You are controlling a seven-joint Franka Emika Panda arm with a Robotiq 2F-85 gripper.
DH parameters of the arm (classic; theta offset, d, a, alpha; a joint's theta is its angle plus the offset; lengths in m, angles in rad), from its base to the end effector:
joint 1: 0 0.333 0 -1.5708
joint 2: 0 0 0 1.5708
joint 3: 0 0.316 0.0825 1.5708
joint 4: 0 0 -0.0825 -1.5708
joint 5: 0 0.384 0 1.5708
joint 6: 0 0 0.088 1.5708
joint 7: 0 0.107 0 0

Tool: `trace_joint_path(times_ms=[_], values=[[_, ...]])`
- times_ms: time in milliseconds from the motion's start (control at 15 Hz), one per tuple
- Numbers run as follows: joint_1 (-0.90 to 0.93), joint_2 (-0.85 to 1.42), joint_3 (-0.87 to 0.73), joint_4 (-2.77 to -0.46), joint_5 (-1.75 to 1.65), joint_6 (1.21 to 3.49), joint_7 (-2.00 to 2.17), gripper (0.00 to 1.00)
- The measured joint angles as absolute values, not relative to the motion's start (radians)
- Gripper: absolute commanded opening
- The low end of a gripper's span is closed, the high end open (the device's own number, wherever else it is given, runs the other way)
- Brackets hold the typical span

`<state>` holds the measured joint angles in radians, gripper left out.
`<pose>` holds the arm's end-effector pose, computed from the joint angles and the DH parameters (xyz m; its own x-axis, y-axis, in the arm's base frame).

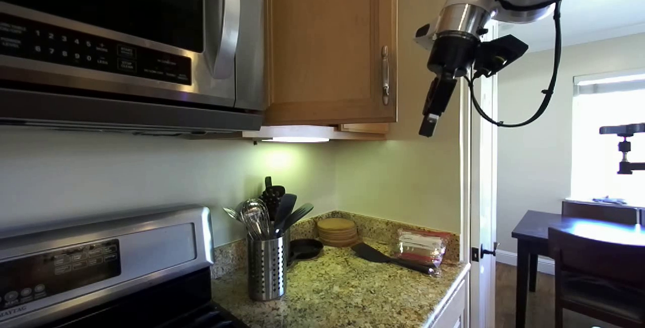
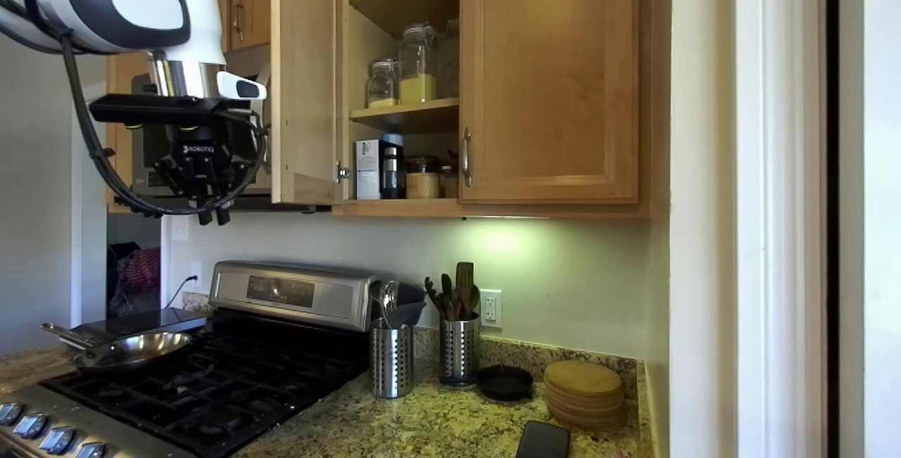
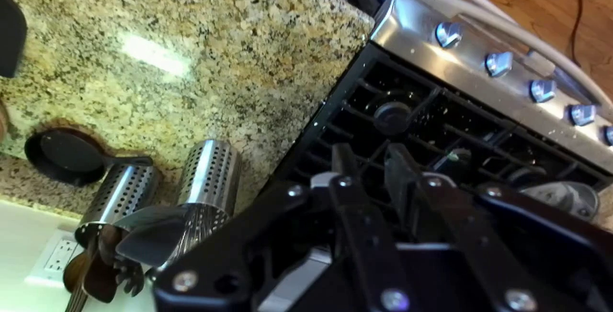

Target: Close the left cabinet door

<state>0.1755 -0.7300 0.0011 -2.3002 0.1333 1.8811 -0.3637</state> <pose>0.3440 0.0716 0.6319 0.8207 0.4661 0.3304 0.4985 -0.8667 -0.0157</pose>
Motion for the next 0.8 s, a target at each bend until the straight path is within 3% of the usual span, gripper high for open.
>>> trace_joint_path(times_ms=[133,467,800], values=[[0.175,-0.748,0.019,-2.318,0.15,1.972,-0.306,0.02],[0.174,-0.788,0.066,-2.377,0.155,2.19,-0.174,0.06],[0.163,-0.805,0.108,-2.424,0.143,2.371,-0.073,0.05]])
